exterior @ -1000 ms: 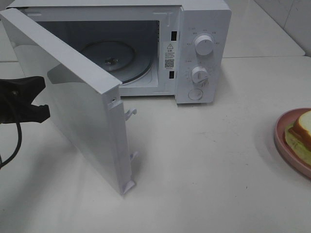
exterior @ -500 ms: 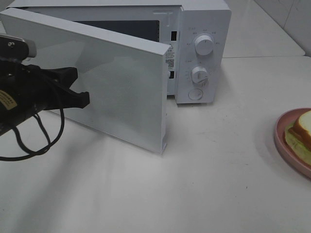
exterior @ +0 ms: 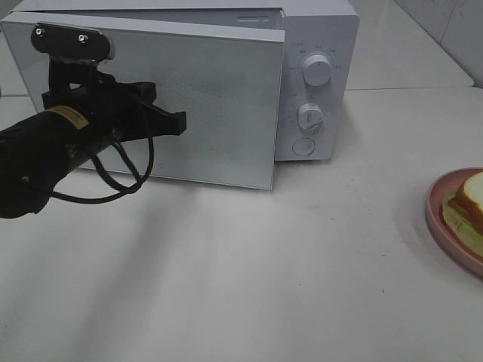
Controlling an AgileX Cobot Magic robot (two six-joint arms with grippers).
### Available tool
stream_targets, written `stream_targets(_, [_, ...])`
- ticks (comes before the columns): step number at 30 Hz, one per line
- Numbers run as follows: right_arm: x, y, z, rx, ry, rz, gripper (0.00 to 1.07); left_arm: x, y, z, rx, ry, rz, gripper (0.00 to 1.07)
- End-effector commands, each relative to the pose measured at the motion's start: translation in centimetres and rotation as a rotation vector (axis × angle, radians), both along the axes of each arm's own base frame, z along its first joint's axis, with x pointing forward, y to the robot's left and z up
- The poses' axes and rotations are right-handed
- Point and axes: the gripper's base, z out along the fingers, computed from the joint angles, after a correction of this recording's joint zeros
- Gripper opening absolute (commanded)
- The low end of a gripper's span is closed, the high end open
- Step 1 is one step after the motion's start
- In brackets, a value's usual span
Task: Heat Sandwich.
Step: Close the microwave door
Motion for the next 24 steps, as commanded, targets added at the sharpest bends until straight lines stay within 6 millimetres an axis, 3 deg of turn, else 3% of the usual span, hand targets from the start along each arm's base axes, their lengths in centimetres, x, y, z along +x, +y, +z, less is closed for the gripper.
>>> stream_targets(1, [-0.3, 0.0, 0.1, 0.01, -0.042, -0.009, 0.76, 0.8, -1.4, 0.3, 0.001, 0.008, -0.002, 0.0])
stream_targets(13, [-0.3, 0.0, 0.1, 0.01, -0.042, -0.009, 0.76, 3.9, -4.4, 0.5, -0.014, 0.019, 0.023, 0.0])
stream_targets(24, [-0.3, 0.0, 0.1, 0.01, -0.042, -0.009, 0.76, 5.7, -5.8, 0.3, -0.009, -0.002, 0.029, 0.0])
